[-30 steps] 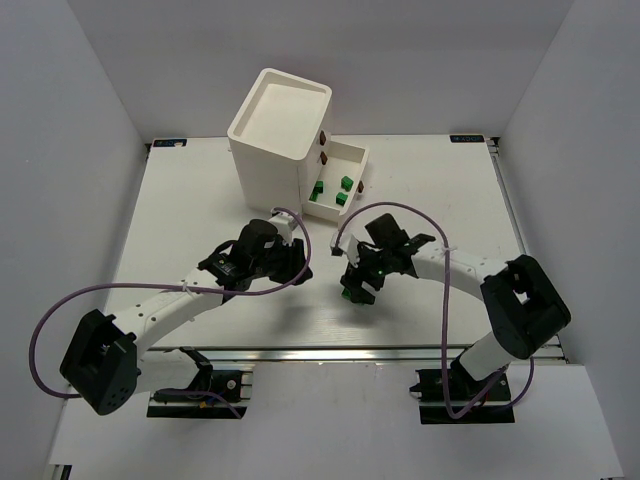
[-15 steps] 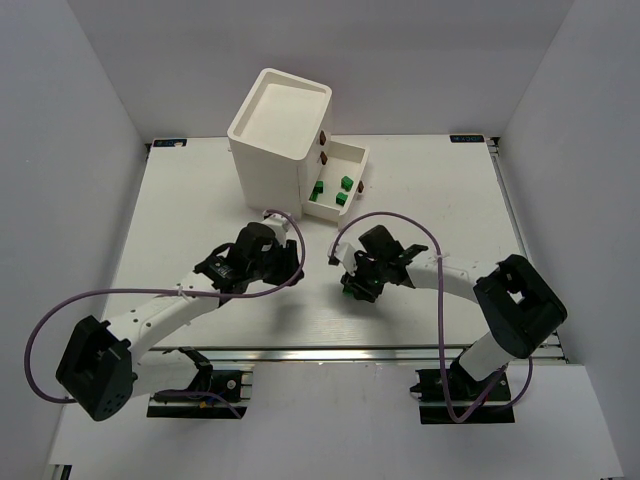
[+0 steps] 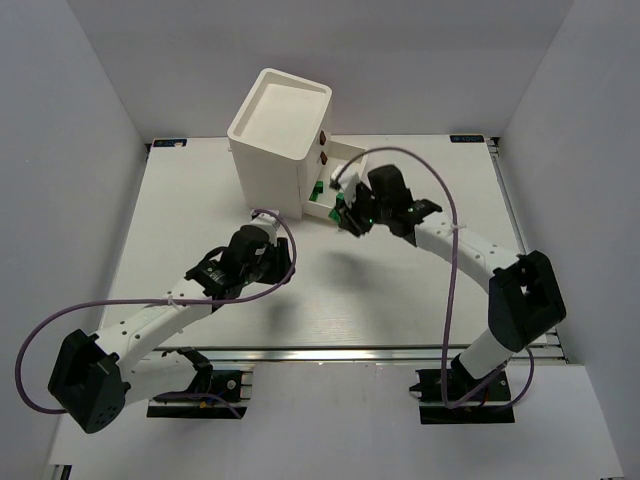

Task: Sort the legos into containers by color

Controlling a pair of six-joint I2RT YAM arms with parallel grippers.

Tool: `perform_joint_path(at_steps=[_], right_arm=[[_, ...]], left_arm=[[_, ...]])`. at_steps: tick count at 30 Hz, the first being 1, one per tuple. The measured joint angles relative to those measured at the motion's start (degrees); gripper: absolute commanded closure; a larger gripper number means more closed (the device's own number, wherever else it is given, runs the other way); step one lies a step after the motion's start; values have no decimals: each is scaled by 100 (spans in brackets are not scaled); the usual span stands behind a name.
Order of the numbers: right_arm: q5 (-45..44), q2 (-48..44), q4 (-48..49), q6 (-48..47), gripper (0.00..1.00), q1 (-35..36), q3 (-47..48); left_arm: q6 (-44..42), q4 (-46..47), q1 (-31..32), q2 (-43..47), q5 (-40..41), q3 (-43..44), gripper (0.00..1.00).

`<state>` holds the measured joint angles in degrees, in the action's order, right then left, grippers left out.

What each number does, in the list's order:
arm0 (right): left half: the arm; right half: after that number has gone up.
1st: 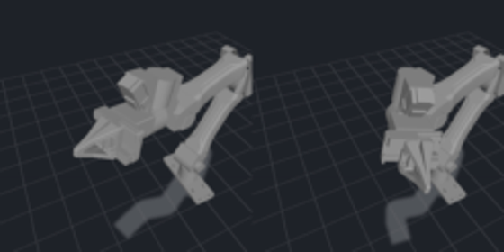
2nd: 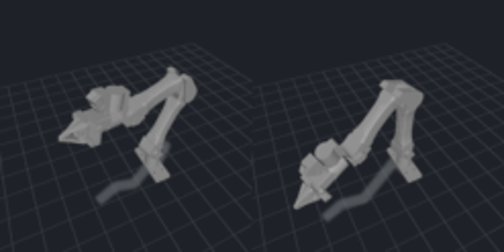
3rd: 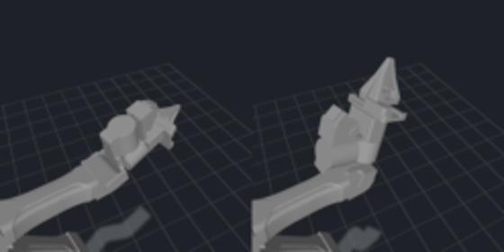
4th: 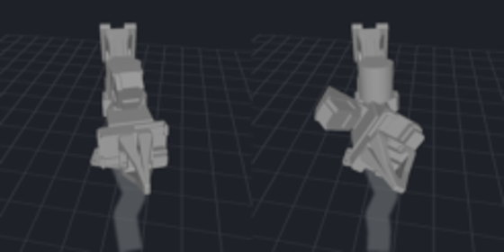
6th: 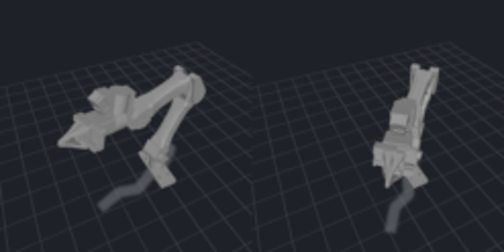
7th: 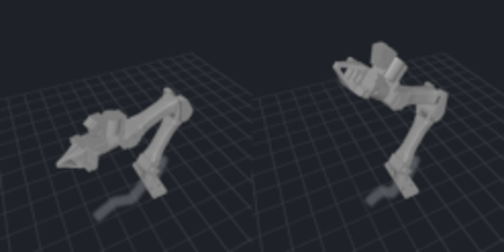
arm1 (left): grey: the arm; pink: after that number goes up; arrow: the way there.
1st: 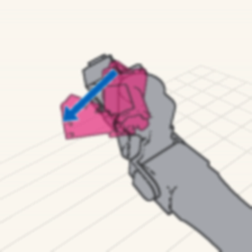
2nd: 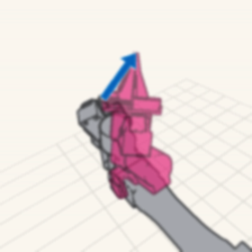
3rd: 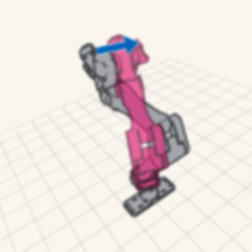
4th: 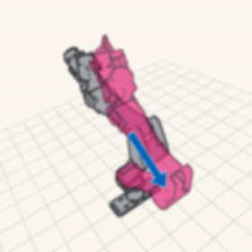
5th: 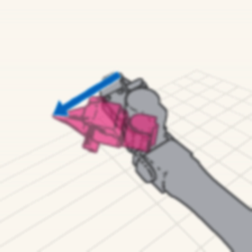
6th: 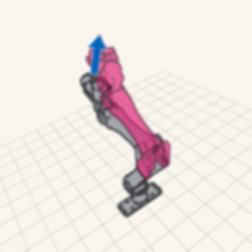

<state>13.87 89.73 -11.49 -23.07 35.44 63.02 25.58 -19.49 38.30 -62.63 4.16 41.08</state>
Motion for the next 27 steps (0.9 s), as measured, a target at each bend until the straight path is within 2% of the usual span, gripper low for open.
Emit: perform_joint_path(at_steps=[6, 9, 10, 11, 12, 17, 21, 24, 25, 26, 27], right_arm=[[-52, 844, 358, 817, 99, -308, 1650], [-44, 1663, 282, 1169, 83, -424, 2441], [-48, 1976, 216, 1259, 58, -459, 2736], [-66, 2271, 166, 1353, 42, -492, 3027], [-94, 2566, 120, 1432, 11, -522, 3309], [-142, 3099, -68, 1539, 11, -649, 3657], [-114, 3060, -114, 1565, 11, -767, 3624], [42, 2695, 111, 1576, 11, -903, 3104], [140, 2433, 315, 1615, 34, -981, 2732], [212, 2175, 450, 1676, 60, -1073, 2398], [295, 1908, 533, 1788, 84, -1193, 2116]], left_arm=[[61, 11, 0, 57, 20, -87, 44], [105, -24, 0, 208, 87, -153, 44], [120, -28, 0, 262, 114, -164, 44], [133, -44, 0, 319, 142, -166, 44], [144, -52, 0, 374, 162, -166, 44], [208, -125, 0, 588, 321, -166, 43], [295, -177, 0, 704, 476, -160, 38], [435, -280, -28, 772, 734, -85, 35], [522, -293, -31, 785, 914, -28, 40], [621, -319, -46, 798, 1091, 50, 67], [758, -345, -74, 800, 1292, 155, 84]])
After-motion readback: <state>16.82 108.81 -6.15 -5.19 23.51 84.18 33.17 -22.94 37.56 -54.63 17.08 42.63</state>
